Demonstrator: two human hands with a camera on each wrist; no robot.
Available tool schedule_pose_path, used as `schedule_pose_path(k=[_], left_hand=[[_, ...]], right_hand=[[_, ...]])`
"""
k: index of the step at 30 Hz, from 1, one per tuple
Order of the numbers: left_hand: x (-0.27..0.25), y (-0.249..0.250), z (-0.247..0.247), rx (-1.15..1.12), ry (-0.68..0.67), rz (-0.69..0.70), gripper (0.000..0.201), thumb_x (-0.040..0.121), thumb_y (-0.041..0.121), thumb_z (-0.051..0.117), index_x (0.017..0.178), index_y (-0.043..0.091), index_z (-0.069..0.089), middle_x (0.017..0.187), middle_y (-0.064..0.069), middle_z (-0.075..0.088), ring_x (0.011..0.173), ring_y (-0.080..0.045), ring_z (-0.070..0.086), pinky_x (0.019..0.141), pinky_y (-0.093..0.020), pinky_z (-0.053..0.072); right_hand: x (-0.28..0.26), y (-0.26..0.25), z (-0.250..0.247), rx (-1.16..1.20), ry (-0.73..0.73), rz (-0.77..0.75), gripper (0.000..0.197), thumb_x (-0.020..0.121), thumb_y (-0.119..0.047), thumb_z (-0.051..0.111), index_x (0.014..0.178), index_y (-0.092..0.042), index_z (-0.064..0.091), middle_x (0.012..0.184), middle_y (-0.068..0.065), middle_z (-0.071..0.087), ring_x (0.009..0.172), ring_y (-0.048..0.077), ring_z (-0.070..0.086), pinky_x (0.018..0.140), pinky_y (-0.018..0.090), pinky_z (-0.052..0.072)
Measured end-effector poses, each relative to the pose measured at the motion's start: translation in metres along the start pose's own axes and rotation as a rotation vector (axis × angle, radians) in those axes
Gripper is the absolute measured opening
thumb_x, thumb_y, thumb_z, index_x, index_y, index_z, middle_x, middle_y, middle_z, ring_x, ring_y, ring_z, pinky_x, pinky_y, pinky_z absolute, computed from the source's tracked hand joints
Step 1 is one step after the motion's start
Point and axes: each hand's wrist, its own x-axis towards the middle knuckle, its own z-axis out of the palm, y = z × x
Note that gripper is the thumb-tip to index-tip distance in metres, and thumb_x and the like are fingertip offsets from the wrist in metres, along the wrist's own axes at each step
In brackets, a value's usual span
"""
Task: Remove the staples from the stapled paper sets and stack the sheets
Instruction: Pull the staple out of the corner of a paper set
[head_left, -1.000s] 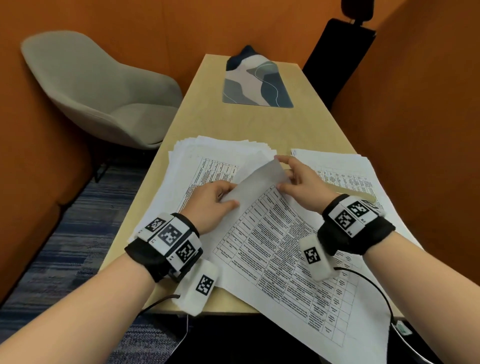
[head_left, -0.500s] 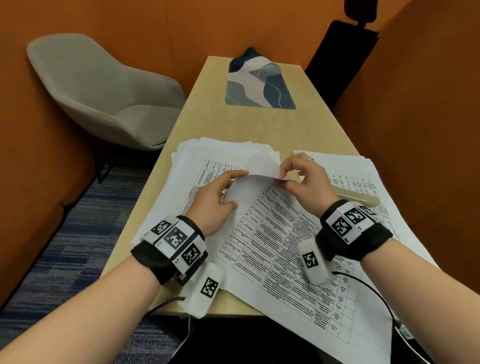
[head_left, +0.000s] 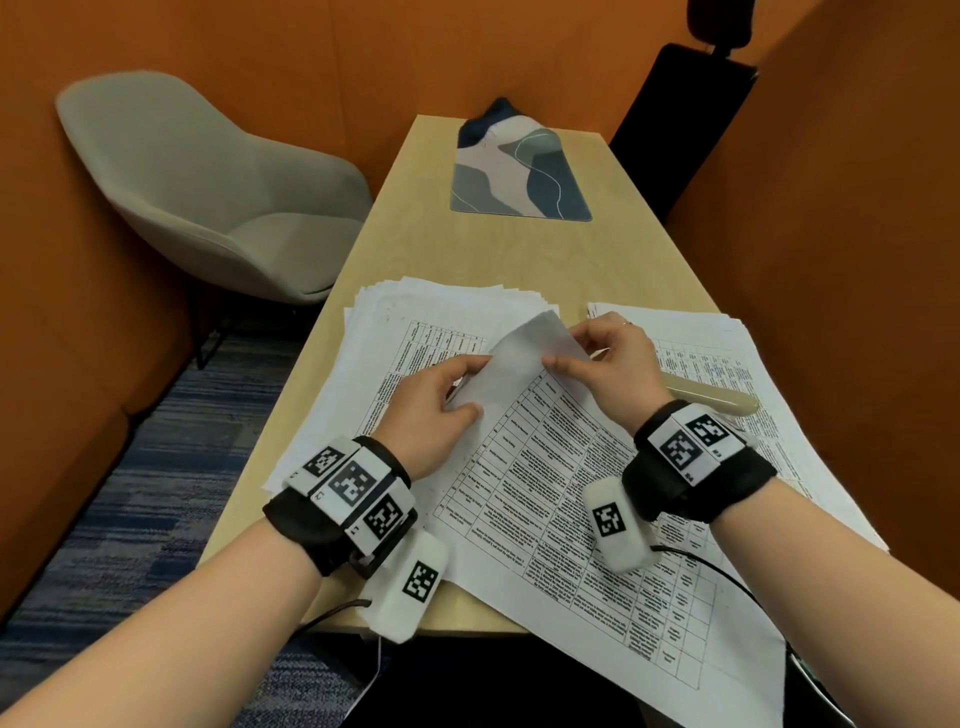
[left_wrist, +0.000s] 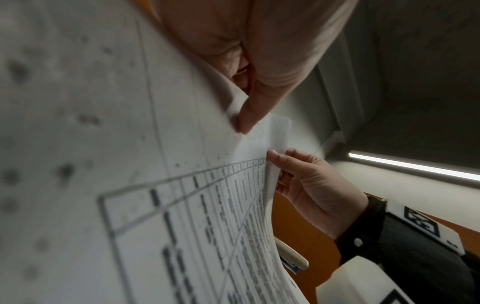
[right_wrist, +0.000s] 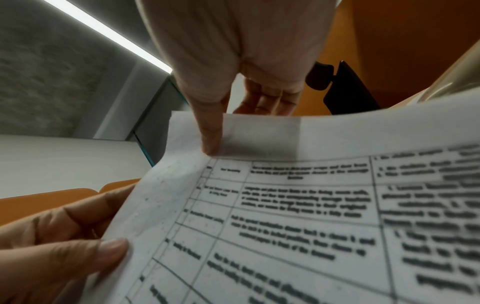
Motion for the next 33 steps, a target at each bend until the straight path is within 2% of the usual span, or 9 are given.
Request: schedule_pose_path(k=[5,9,12,18,21,24,27,30,33], left_hand=[[-0.002,0.004,-0.004,-0.035,-0.003,0.030,0.062,0.081,-0.008,0.056,0.112,0.042,0.039,0.112,-0.001,0.058,0.093,-0.018,0.062,0.088,-0.033,0.050],[-0.003,0.005,-0.005,-0.004,-0.044,0.055,0.075,0.080,-0.009,0.053,0.112,0.057,0.036,0.110,0.002,0.058,0.093,-0.022,0.063,0.085,-0.040,0.051],[-0.003,0.006,-0.004,0.004,-0.047,0.073,0.076,0.079,-0.005,0.052,0.114,0.060,0.037,0.107,0.010,0.058,0.094,-0.024,0.062,0.087,-0.045,0.051],[0.002,0.003,-0.003,0.001,-0.026,0.009,0.043,0.083,-0.009,0.051,0.107,0.027,0.055,0.108,-0.001,0.063,0.103,-0.021,0.061,0.095,-0.044,0.048],[0.002,0.004,-0.002,-0.012,0.002,0.027,0.040,0.084,-0.007,0.052,0.111,0.022,0.058,0.112,-0.005,0.064,0.104,-0.022,0.061,0.095,-0.044,0.048],[0.003,0.010,-0.005,-0.036,0.036,0.090,0.043,0.083,-0.009,0.052,0.105,0.027,0.058,0.109,0.002,0.064,0.104,-0.018,0.060,0.095,-0.037,0.047],[0.003,0.022,-0.011,-0.069,0.053,0.172,0.054,0.083,-0.013,0.049,0.098,0.039,0.053,0.101,0.016,0.060,0.096,-0.009,0.059,0.088,-0.021,0.046],[0.005,0.040,-0.022,-0.160,0.105,0.231,0.057,0.082,-0.013,0.051,0.110,0.036,0.048,0.111,0.015,0.057,0.096,-0.007,0.058,0.081,-0.015,0.046],[0.016,0.046,-0.039,-0.204,0.384,0.221,0.072,0.074,0.016,0.069,0.134,0.030,0.032,0.133,0.006,0.046,0.121,-0.010,0.044,0.099,-0.027,0.039]], right_hand=[[-0.004,-0.001,-0.001,0.115,-0.014,-0.040,0.024,0.072,-0.008,0.077,0.063,-0.024,0.061,0.077,-0.005,0.054,0.074,0.008,0.052,0.067,0.020,0.038],[0.000,0.000,-0.004,0.261,-0.160,0.021,0.013,0.076,-0.003,0.072,0.074,-0.012,0.064,0.102,0.001,0.054,0.096,0.029,0.057,0.081,0.040,0.050],[0.001,-0.002,-0.003,0.285,-0.229,0.042,0.006,0.080,-0.002,0.067,0.083,-0.003,0.063,0.110,0.003,0.054,0.101,0.026,0.056,0.084,0.036,0.053],[0.000,-0.011,-0.006,0.304,-0.336,0.058,0.011,0.081,0.000,0.063,0.082,-0.010,0.059,0.081,0.003,0.064,0.069,0.009,0.065,0.071,0.030,0.055],[0.001,-0.007,-0.008,0.208,-0.264,-0.001,0.028,0.076,-0.003,0.073,0.092,-0.021,0.057,0.085,0.009,0.065,0.082,0.025,0.064,0.079,0.040,0.052],[0.005,-0.003,-0.019,0.017,-0.298,0.084,0.067,0.065,-0.015,0.083,0.121,-0.029,0.049,0.088,0.005,0.068,0.087,0.022,0.066,0.085,0.038,0.053],[0.007,-0.016,-0.037,-0.195,-0.416,0.136,0.035,0.062,-0.023,0.084,0.092,-0.015,0.069,0.090,0.007,0.072,0.085,0.023,0.068,0.085,0.043,0.054],[0.009,-0.048,-0.066,-0.240,-0.378,0.054,0.023,0.062,-0.023,0.082,0.072,-0.007,0.070,0.071,0.005,0.073,0.064,0.015,0.068,0.064,0.026,0.056],[0.010,-0.083,-0.106,-0.021,-0.211,-0.039,0.027,0.056,-0.024,0.079,0.076,-0.008,0.070,0.071,0.001,0.073,0.060,0.011,0.068,0.056,0.021,0.055]])
